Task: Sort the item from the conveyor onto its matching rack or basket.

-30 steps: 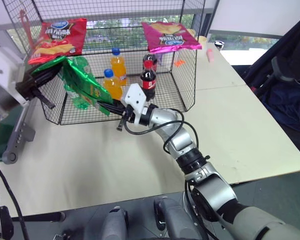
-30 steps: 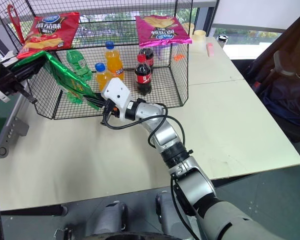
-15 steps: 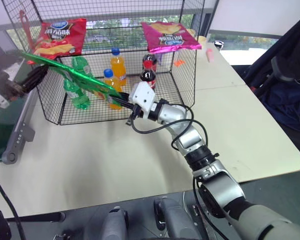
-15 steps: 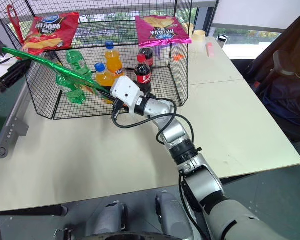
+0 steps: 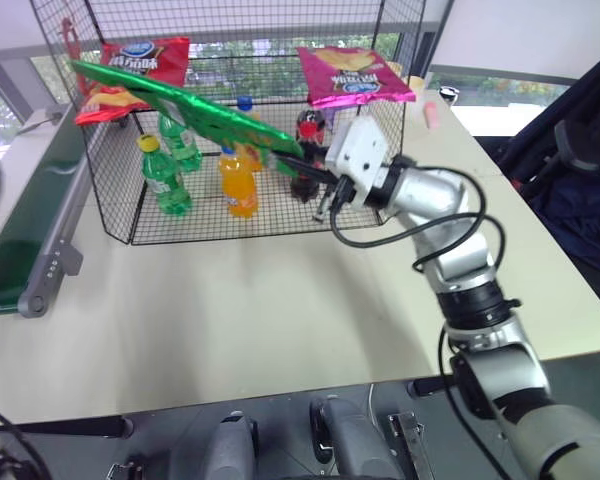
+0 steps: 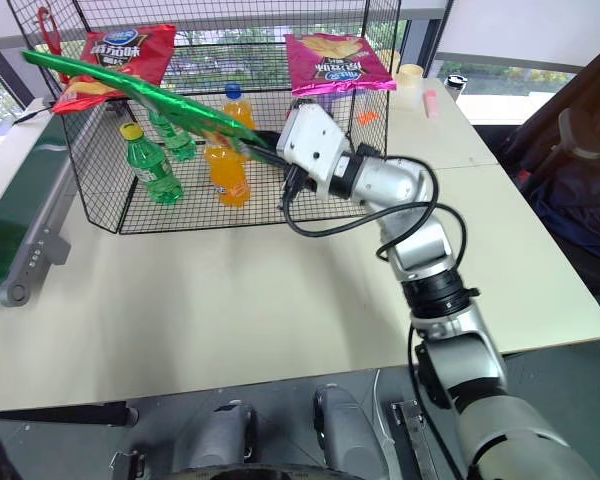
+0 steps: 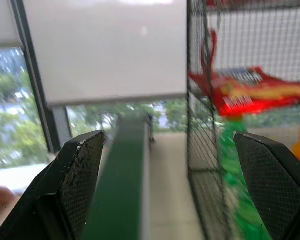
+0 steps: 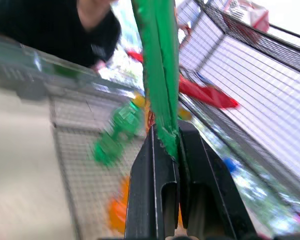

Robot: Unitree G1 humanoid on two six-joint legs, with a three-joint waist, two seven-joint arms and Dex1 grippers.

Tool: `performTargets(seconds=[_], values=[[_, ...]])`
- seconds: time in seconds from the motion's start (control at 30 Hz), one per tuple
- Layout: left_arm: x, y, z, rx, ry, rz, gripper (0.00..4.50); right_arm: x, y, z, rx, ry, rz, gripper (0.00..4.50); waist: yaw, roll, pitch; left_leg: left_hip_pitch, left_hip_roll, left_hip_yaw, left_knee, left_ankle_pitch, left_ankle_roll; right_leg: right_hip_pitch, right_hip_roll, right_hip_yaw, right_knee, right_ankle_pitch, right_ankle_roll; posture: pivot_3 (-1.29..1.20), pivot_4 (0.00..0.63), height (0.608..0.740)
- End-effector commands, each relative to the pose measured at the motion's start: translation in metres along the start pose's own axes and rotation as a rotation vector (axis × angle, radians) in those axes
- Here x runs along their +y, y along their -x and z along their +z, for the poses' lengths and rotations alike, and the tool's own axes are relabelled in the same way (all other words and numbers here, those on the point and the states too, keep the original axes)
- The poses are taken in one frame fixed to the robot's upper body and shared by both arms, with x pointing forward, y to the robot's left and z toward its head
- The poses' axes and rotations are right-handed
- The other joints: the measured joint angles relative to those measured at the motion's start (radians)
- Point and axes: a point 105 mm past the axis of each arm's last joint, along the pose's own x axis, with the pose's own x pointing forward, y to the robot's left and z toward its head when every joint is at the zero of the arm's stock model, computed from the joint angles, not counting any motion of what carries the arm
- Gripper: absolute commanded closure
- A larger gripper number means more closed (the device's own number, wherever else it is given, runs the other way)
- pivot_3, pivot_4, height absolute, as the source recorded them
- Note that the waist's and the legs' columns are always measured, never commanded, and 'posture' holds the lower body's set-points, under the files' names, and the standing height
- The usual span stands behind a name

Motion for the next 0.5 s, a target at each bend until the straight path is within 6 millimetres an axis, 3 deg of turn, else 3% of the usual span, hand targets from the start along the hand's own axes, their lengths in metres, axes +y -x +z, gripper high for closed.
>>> performTargets(seconds=[0.03, 0.27, 0.5], values=[[-0.029, -0.012, 0.008, -0.071, -0.031, -0.067, 0.24, -0.022, -0.004, 0.014, 0.03, 0.1, -0.097, 4.5, -0.002, 0.0, 0.0, 0.0, 0.0, 0.0, 0.0, 0.0, 0.0, 0.0, 0.0, 0.0, 0.0, 0.0, 0.0, 0.0, 0.15, 0.74], [-0.058, -0.027, -0.012, -0.068, 0.048, -0.111, 0.24, -0.043, -0.003, 0.018, 0.147, 0.27, -0.217, 4.5, -0.005, 0.0, 0.0, -0.001, 0.0, 0.0, -0.002, 0.0, 0.0, -0.002, 0.001, 0.001, 0.0, 0.003, 0.003, 0.0, 0.15, 0.74], [-0.063, -0.031, -0.017, -0.067, 0.067, -0.122, 0.24, -0.052, 0.003, 0.034, 0.12, 0.271, -0.219, 4.5, -0.004, 0.0, 0.0, -0.001, 0.0, -0.001, -0.002, 0.0, 0.0, -0.002, 0.001, 0.001, 0.0, 0.003, 0.003, 0.0, 0.15, 0.74]])
